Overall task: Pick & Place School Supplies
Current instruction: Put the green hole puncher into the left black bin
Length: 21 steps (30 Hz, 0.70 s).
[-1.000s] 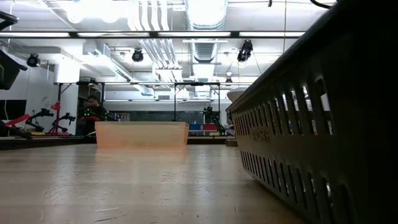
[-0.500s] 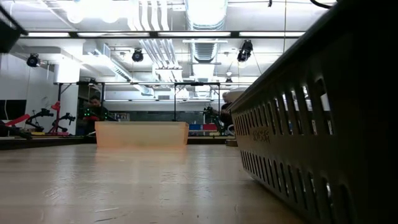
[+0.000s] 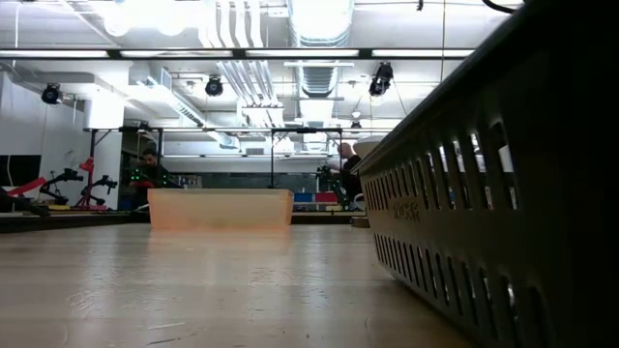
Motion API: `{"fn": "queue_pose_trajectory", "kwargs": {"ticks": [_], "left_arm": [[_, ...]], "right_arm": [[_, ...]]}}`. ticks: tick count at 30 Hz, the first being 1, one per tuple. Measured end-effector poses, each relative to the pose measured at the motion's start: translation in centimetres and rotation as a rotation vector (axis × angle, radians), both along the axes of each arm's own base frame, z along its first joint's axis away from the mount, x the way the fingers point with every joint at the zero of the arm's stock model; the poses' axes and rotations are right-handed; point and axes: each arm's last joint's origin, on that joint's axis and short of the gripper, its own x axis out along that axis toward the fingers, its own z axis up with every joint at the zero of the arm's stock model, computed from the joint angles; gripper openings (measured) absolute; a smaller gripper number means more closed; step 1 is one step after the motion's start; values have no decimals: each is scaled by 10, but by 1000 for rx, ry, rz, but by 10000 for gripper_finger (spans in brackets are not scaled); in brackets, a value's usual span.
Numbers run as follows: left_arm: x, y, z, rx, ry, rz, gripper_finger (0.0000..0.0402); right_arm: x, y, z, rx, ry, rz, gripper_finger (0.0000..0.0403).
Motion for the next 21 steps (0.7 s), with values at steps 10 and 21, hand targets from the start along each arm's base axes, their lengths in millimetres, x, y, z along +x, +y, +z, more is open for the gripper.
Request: {"fn": "queue_pose_trajectory", "kwargs": {"ticks": [10, 21], "left_arm": [[20, 8, 39, 189, -310, -60, 177], [54, 29, 70, 288, -479, -232, 177]], "right_arm": [[0, 0, 0, 0, 0, 0, 178], [0, 0, 0, 0, 0, 0, 178]]}}
